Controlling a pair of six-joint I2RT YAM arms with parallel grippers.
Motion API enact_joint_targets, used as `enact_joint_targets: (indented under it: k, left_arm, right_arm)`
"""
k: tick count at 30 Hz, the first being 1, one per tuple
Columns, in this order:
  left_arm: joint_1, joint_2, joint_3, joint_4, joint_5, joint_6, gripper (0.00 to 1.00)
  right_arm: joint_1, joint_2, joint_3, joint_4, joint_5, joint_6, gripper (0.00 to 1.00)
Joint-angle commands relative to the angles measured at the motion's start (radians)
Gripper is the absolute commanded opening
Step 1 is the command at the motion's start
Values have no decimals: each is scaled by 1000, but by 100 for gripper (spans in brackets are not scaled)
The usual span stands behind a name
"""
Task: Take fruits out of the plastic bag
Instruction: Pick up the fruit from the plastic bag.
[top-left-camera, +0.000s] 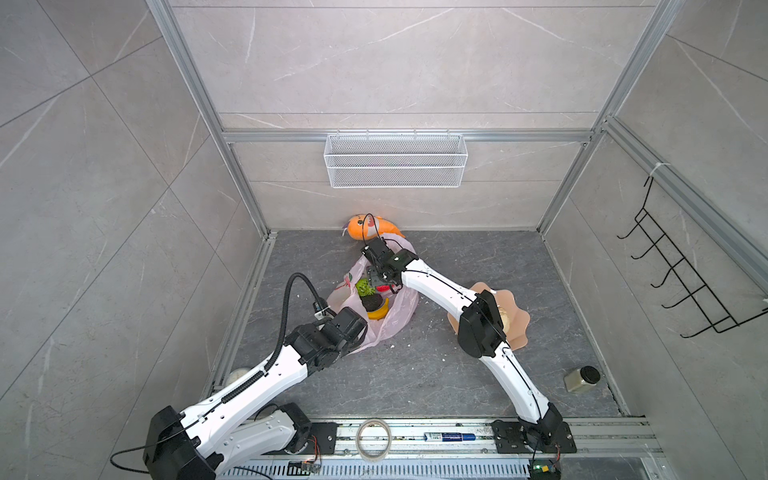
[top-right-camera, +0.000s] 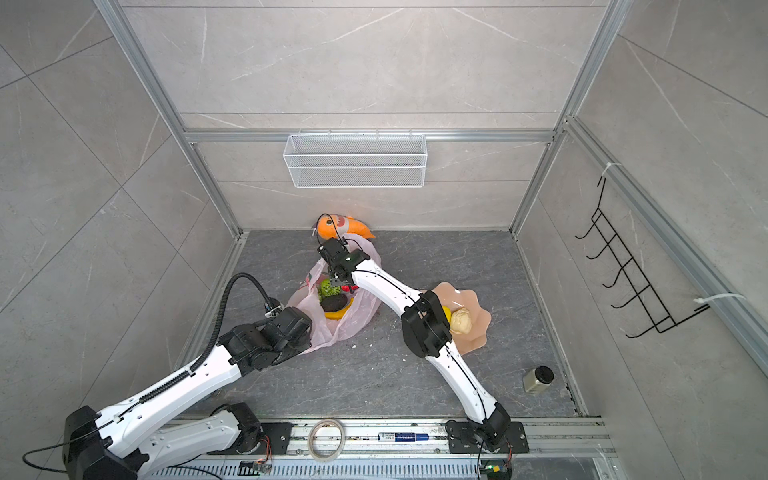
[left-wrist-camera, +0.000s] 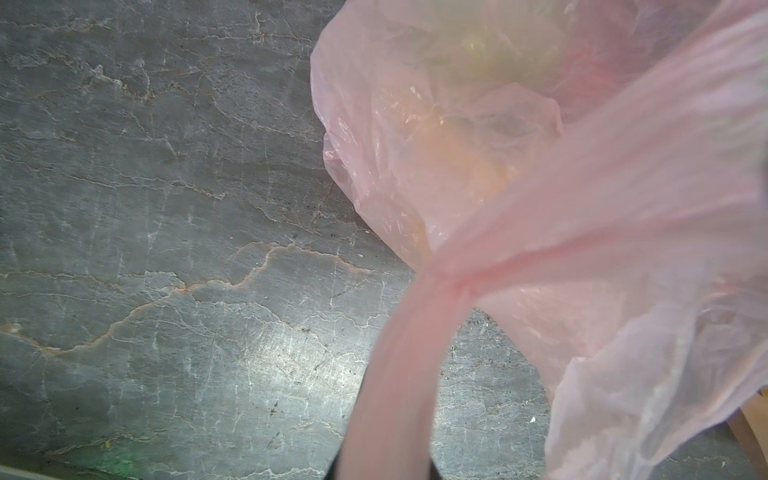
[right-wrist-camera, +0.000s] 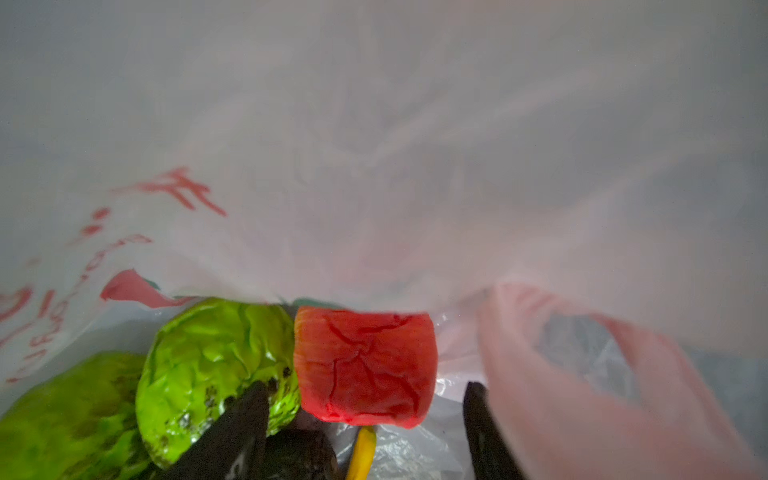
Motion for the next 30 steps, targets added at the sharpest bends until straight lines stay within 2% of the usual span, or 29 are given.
enact_joint_targets:
  k: [1, 8, 21, 25, 30]
  left_arm:
    - [5, 8, 26, 20, -2, 24, 0]
    - [6, 17, 45, 32, -7, 40, 0]
    - [5, 28, 51, 27, 1, 46, 0]
    - [5, 24, 51, 21, -4, 45, 0]
    - [5, 36, 55, 22, -2, 45, 0]
  right_arm:
    - [-3, 77, 71, -60, -22, -14, 76]
    - [-8, 152, 170, -110, -32, -10, 76]
    - [-20, 188, 167, -110, -24, 21, 76]
    - [-20, 181, 146, -74, -35, -1, 72]
    - [-20, 127, 76, -21, -50, -26, 63]
